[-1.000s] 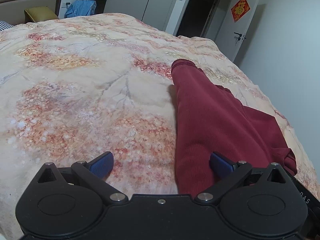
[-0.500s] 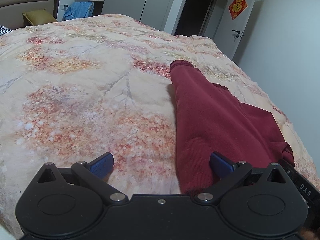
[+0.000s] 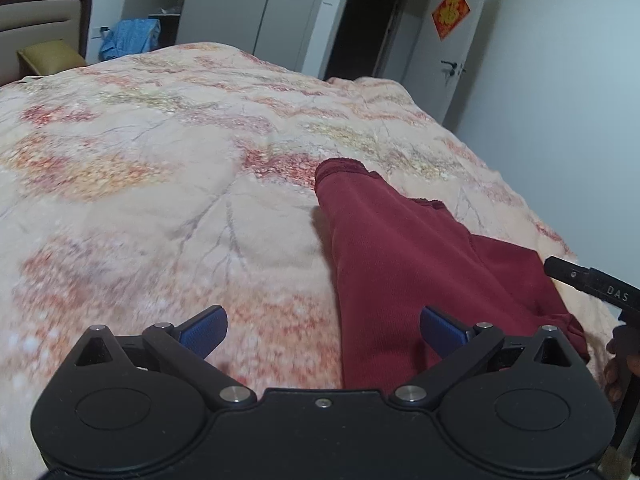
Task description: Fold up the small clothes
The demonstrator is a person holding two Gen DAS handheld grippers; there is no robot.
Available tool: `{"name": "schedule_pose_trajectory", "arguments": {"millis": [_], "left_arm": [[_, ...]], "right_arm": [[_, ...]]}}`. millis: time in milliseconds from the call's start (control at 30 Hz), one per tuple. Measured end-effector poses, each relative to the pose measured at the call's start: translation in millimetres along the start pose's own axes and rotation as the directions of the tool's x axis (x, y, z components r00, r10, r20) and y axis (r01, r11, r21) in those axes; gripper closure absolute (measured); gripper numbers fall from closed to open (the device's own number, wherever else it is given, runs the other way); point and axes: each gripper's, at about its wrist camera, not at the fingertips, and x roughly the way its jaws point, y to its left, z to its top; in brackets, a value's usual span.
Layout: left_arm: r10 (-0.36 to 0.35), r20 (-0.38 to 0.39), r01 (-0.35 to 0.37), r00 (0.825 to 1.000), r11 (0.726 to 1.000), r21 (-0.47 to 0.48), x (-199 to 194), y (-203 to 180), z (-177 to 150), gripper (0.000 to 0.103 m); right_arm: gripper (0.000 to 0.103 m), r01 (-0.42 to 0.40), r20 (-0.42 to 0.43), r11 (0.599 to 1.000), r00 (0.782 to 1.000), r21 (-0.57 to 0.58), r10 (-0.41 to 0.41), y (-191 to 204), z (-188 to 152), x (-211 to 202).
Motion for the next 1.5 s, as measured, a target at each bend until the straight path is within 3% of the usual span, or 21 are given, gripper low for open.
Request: {"name": "schedule_pose_trajectory", "arguments": {"millis": [67,167,267,333,433,533,633,733,767,800,833,867,1067,1200,1500], "left_arm": [[-0.01,-0.023,0.011,1.0,1.0,0.014,12,2,5,0.001],[-0.041,-0.042,0.042,0.998,0.999,0.023,25,4,11,0.001],[-0.087,-0.065,0.089,0.994,0.996,0.016,37,7,17,0.001],[-0.116,-0.073,0.118,0.991,0.993,0.014,44,7,20,0.001],[-0.151,-0.076,0.154,0.986,0.987,0.038,49,4,23,0.001],[-0.191,-0.091,0.195,0.977,0.98,0.033,56,2,24,0.001],[-0.188,-0.117,0.19,0.975,0.982,0.006,66,4,20,0.001],[-0.192,-0.12,0.193,0.974,0.981,-0.004,69,6,18,0.001],[-0.195,-0.121,0.196,0.973,0.981,-0.01,68,7,18,0.001],[-0.2,-0.122,0.199,0.972,0.98,-0.016,68,8,18,0.001],[-0.204,-0.123,0.203,0.971,0.979,-0.023,68,8,18,0.001],[-0.207,-0.124,0.205,0.971,0.978,-0.027,68,9,18,0.001],[-0.245,-0.129,0.241,0.961,0.97,-0.04,70,2,21,0.011],[-0.281,-0.148,0.274,0.948,0.96,-0.064,75,-6,22,0.021],[-0.204,-0.158,0.207,0.966,0.978,-0.002,70,-28,28,0.036]], "right_arm": [[0.003,-0.01,-0.03,0.999,1.0,-0.051,0.008,-2,7,17],[0.024,-0.037,-0.1,0.995,0.995,-0.091,0.028,-4,10,42],[0.046,-0.026,-0.138,0.995,0.99,-0.099,0.012,-5,6,57],[0.077,-0.018,-0.139,0.995,0.99,-0.097,0.005,-8,5,60],[0.094,-0.037,-0.127,0.999,0.991,-0.036,0.032,-21,7,55],[0.095,-0.039,-0.1,0.999,0.994,-0.004,0.039,-31,10,44],[0.095,-0.023,-0.07,0.999,0.997,-0.023,0.022,-33,9,37],[0.09,-0.02,-0.104,1.0,0.994,-0.022,0.018,-35,4,45],[0.086,-0.018,-0.112,1.0,0.994,-0.013,0.017,-36,3,48],[0.073,-0.023,-0.113,1.0,0.993,0.001,0.023,-38,2,48],[0.051,-0.023,-0.112,1.0,0.993,0.017,0.024,-40,2,48],[0.044,-0.027,-0.112,0.999,0.993,0.035,0.031,-43,2,47],[0.03,-0.063,-0.146,0.994,0.986,0.087,0.075,-51,-1,47],[0.031,-0.084,-0.164,0.993,0.982,0.078,0.096,-45,-6,49],[0.064,-0.091,-0.156,0.995,0.983,0.051,0.098,-32,-12,43]]}}
